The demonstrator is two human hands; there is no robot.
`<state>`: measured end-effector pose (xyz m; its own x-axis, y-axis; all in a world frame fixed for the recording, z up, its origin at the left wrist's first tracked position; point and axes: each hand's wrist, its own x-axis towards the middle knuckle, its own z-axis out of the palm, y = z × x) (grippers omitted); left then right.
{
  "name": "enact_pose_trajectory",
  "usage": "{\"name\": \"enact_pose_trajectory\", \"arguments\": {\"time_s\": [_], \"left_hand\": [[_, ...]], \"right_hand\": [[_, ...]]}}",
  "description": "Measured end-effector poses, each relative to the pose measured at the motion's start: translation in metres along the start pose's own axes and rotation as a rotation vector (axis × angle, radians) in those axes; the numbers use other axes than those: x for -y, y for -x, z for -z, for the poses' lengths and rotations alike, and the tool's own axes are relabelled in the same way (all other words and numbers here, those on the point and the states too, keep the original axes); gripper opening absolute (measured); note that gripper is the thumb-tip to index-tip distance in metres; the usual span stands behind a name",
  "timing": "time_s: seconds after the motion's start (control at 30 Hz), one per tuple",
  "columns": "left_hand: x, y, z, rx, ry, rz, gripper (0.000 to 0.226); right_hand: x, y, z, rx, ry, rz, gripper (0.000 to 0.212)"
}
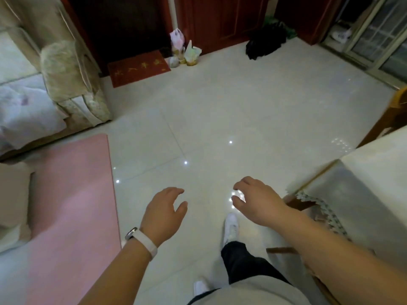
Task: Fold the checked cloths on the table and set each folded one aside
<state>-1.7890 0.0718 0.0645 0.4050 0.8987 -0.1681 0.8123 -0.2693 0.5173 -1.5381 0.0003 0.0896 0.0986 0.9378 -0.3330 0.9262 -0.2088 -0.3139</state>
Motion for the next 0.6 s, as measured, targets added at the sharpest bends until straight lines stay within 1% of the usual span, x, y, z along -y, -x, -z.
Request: {"name": "enact_pose_trajectory", "arguments": {"time_s": [0.13,0.27,0.37,0.47,0.6], "left_hand": [[-0.007,-0.065,0.007,0.028,-0.035,0.030,0.042],[-0.029,-0.146,0.016,0.043,-0.095,0.063,0.043],[-0.062,-0.205,0.018,0.083,-0.126,0.028,0.044],[-0.095,-0.254,0.021,0.065,-0.122,-0.032,0.044],[-0.115,-0.304,0.025,0.105,-0.138,-0.060,0.044]], "right_hand": [[-0.024,-0.062,0.012,0.013,-0.050,0.011,0.043],[-0.057,-0.132,0.048,-0.006,-0.076,0.029,0.044],[-0.087,-0.171,0.084,-0.033,-0.085,0.005,0.043],[-0.112,-0.205,0.115,-0.051,-0.085,-0.006,0.043],[-0.133,-0.237,0.143,-0.068,-0.109,-0.052,0.044]]}}
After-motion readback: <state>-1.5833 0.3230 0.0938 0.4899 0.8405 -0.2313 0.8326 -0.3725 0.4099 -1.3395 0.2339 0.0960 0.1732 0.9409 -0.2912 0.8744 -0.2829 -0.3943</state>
